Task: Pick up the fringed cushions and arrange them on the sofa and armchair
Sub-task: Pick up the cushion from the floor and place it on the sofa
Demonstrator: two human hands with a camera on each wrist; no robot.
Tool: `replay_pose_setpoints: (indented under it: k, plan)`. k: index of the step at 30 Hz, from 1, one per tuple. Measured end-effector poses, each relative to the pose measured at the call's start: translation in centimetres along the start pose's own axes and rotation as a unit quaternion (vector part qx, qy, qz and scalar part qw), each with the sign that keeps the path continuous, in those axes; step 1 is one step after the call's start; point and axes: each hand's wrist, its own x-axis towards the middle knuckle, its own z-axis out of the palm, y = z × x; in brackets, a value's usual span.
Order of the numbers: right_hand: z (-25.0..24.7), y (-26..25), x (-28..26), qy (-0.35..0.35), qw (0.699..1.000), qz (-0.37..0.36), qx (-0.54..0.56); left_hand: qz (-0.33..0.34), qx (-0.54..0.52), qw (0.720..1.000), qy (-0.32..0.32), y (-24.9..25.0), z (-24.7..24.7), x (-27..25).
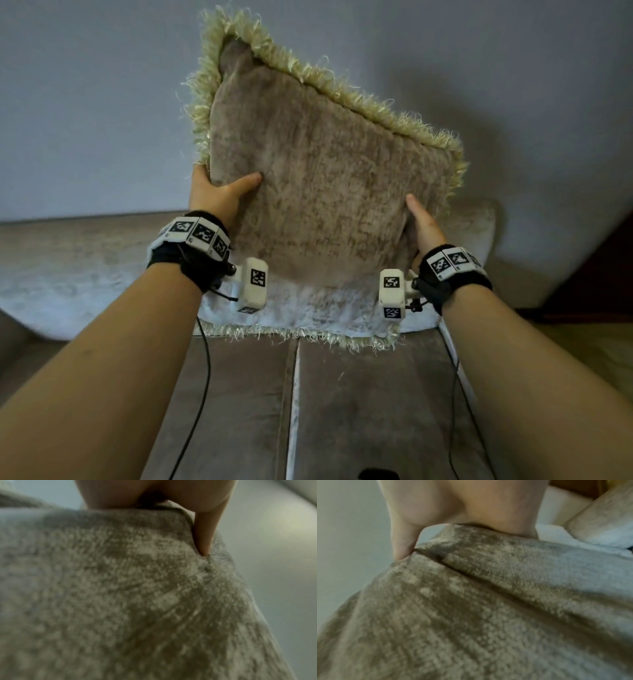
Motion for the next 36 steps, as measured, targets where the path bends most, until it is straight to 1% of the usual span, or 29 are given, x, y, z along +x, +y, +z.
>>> replay_pose_setpoints:
  k: [3,7,9,13,17,21,25,28,32,34,36]
  plan:
    - [-1.5,0.1,0.2,0.028,0.999,0.015,-0.01,-0.012,0.005,1.0,-0.025,-0.8,2.8,0.9]
    - [-4.2,1.2,2.0,0.09,0.995,0.048,-0.006,-0.037,0.018,0.997,-0.059,-2.0,6.9,1.5]
    - [-5.1,1.8,2.3,0.108,0.992,0.062,-0.004,-0.05,0.027,0.996,-0.07,-2.6,8.9,1.7]
    - [-7.0,3.5,4.0,0.101,0.991,0.085,0.011,-0.061,0.052,0.994,-0.078,-4.3,12.4,2.0]
    - [-8.8,5.8,6.3,0.082,0.991,0.101,0.04,-0.089,0.047,0.992,-0.079,-6.8,15.8,2.0]
    - [-10.5,9.4,8.3,0.115,0.979,0.151,0.078,-0.09,0.052,0.99,-0.091,-9.8,18.3,1.6]
    - [-12.0,13.4,10.1,0.135,0.964,0.201,0.114,-0.099,0.092,0.985,-0.108,-13.2,20.2,1.8]
    - [-12.5,15.9,10.6,0.158,0.955,0.22,0.118,-0.105,0.129,0.979,-0.115,-16.4,21.5,2.4]
    - [-13.4,20.6,12.5,0.18,0.938,0.253,0.155,-0.102,0.201,0.966,-0.124,-18.2,22.9,1.4]
    - [-14.1,23.2,14.2,0.186,0.931,0.258,0.177,-0.107,0.212,0.962,-0.131,-19.7,23.6,1.3]
    - [-14.3,25.1,15.2,0.187,0.928,0.265,0.185,-0.111,0.2,0.964,-0.134,-21.6,24.4,1.4]
